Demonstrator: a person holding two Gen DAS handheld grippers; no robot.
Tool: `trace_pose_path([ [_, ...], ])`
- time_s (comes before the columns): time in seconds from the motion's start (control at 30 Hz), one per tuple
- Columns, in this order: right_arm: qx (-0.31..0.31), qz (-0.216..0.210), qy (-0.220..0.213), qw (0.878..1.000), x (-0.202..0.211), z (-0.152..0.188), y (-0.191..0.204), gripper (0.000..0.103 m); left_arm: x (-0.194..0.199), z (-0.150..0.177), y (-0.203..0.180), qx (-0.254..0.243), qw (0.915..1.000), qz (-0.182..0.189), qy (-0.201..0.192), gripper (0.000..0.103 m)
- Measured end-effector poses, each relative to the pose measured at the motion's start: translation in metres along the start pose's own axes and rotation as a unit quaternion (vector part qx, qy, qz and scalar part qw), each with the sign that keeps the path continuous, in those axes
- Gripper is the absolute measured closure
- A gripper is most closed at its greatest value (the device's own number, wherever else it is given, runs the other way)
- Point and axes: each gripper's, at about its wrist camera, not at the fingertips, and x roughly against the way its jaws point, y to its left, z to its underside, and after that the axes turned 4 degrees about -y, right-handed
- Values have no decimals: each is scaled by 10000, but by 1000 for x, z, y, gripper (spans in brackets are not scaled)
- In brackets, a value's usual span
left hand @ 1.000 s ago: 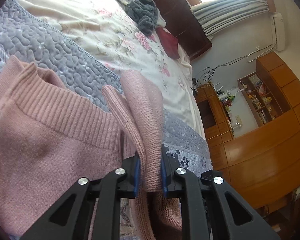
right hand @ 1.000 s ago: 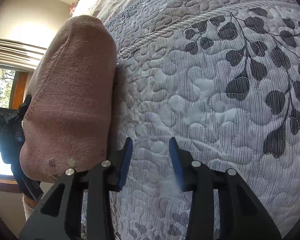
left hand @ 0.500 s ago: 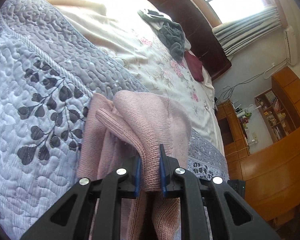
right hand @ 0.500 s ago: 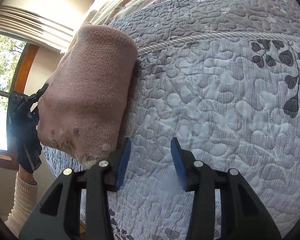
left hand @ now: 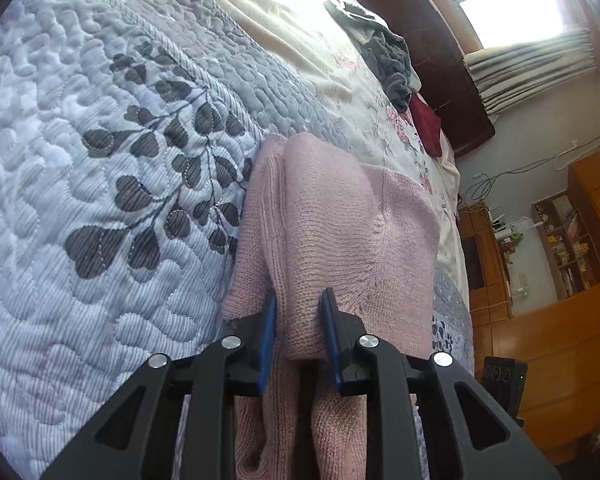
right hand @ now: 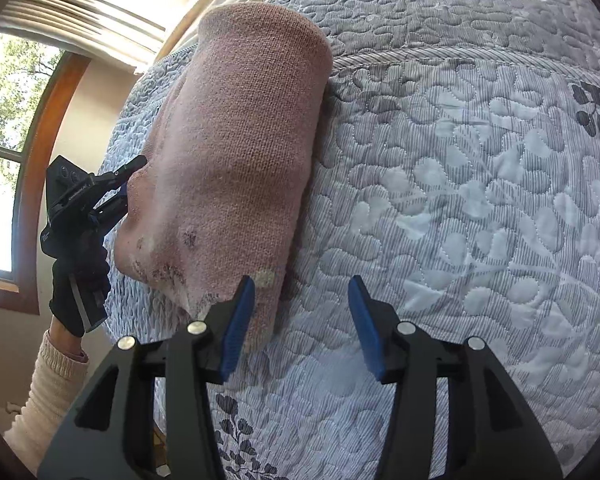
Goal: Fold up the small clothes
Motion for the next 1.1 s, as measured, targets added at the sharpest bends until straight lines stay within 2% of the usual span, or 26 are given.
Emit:
trace_pose_path([
  [0.07, -31, -182, -15, 9998, -1, 4, 4, 48, 22, 12, -13, -260, 9996, -110, -92, 81],
  [0.17, -150, -436, -8, 9989, -7, 8, 8, 44, 43, 38, -35, -731, 9971, -202, -70, 70],
  [0.3, -439, -562, 119, 9974, -29, 9, 6, 39, 39, 66, -49, -1058, 9938, -224, 254, 66],
  [0.4, -713, -626, 275, 9951, -43, 15, 2, 39, 22, 75, -41, -1007, 9926, -470, 489, 70],
  [0.43, -788, -707, 319, 9939, -46, 17, 1, 40, 17, 75, -35, -893, 9934, -463, 559, 81],
  [0.47, -830, -768, 333, 9930, -48, 17, 0, 48, 14, 75, -29, -776, 9939, -491, 611, 88],
  [0.5, -835, -878, 339, 9920, -47, 16, 2, 63, 13, 73, -24, -656, 9948, -481, 614, 94],
  [0.6, -669, -931, 282, 9930, -41, 15, 15, 81, 21, 70, -13, -335, 9975, -251, 576, 99],
  [0.73, -244, -715, 35, 9971, -15, 15, 34, 83, 31, 71, -20, -739, 9952, -342, 534, 99],
  [0.8, -220, -542, 54, 9983, -15, 19, 37, 84, 30, 73, -22, -904, 9933, -446, 560, 99],
  [0.9, -292, -252, 247, 9989, -36, 27, 28, 84, 17, 76, -14, -881, 9923, -556, 671, 99],
  [1.1, -299, -264, 272, 9988, -44, 30, 22, 81, 10, 79, -9, -847, 9920, -583, 726, 95],
])
